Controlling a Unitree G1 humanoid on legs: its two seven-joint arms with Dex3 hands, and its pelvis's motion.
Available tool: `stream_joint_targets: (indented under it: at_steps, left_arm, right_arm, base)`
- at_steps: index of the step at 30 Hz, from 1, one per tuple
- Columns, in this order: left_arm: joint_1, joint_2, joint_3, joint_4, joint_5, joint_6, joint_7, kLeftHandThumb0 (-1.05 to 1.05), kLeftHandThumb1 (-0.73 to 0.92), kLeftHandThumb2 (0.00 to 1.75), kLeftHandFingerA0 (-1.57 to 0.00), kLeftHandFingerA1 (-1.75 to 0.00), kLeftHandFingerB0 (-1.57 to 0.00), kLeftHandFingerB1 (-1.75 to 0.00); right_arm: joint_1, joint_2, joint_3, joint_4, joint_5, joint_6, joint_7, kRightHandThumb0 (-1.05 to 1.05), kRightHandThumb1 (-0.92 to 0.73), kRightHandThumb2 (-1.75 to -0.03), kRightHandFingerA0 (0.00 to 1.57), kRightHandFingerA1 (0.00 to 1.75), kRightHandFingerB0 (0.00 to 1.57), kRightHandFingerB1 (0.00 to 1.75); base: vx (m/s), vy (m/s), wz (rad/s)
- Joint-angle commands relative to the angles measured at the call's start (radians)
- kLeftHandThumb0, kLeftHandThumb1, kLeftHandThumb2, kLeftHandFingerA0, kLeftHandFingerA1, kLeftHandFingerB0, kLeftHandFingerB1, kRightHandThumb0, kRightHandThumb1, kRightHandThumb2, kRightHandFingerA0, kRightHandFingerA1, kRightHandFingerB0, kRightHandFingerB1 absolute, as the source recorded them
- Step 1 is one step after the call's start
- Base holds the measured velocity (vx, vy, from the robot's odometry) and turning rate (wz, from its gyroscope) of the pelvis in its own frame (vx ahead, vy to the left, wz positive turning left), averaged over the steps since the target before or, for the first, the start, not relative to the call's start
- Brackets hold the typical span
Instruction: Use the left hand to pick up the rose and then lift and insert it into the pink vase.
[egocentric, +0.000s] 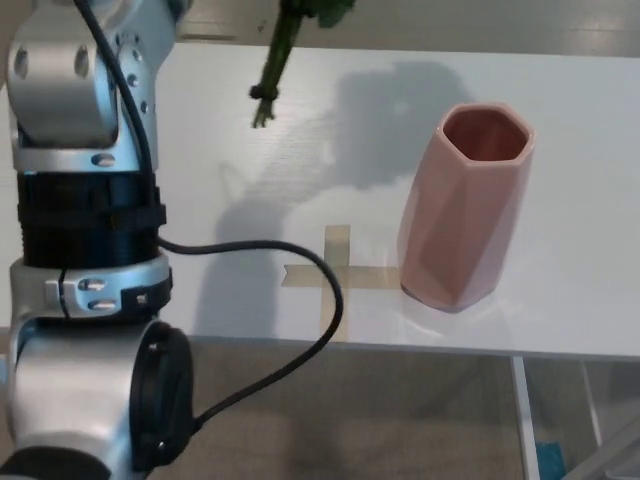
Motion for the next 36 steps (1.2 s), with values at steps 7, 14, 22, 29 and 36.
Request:
stream_joint_targets:
  at_steps: [7, 14, 22, 29, 36]
  left_arm:
    - [-0.097, -0.03, -0.007, -0.015, -0.108, 0.094, 0.054, -0.19, 0.82, 0.64, -1.1, -1.38, -0.86, -0.82]
    - [-0.134, -0.051, -0.032, 0.014, -0.124, 0.065, 0.065, -0.19, 0.82, 0.64, -1.09, -1.37, -0.85, -0.85]
    - [-0.175, -0.109, -0.045, 0.041, -0.134, 0.042, 0.12, -0.19, 0.82, 0.64, -1.05, -1.36, -0.85, -0.83]
    - [-0.187, -0.14, -0.07, 0.047, -0.129, 0.04, 0.133, -0.19, 0.82, 0.64, -1.03, -1.39, -0.83, -0.83]
    - [-0.212, -0.154, -0.094, 0.085, -0.133, 0.014, 0.131, -0.17, 0.82, 0.65, -1.0, -1.44, -0.83, -0.88]
  right_arm:
    - [0.004, -0.01, 0.005, 0.007, 0.004, 0.01, 0.004, -0.34, -0.64, -0.59, 0.64, 0.43, 0.55, 0.39]
    - [-0.001, -0.008, 0.001, 0.004, 0.01, 0.017, 0.006, -0.34, -0.64, -0.59, 0.64, 0.42, 0.55, 0.39]
    - [-0.006, -0.004, 0.007, 0.004, 0.004, 0.015, -0.002, -0.34, -0.64, -0.59, 0.64, 0.42, 0.55, 0.39]
    - [-0.003, -0.002, 0.015, 0.0, 0.002, 0.011, 0.0, -0.34, -0.63, -0.59, 0.64, 0.43, 0.55, 0.39]
    - [-0.004, -0.001, 0.017, -0.003, 0.007, 0.009, 0.003, -0.34, -0.63, -0.59, 0.64, 0.43, 0.55, 0.39]
  base:
    - [0.0, 0.0, 0.0]
    - [0.0, 0.0, 0.0]
    - [0.0, 0.0, 0.0]
    - [0.0, 0.0, 0.0]
    - [0.0, 0.0, 0.0]
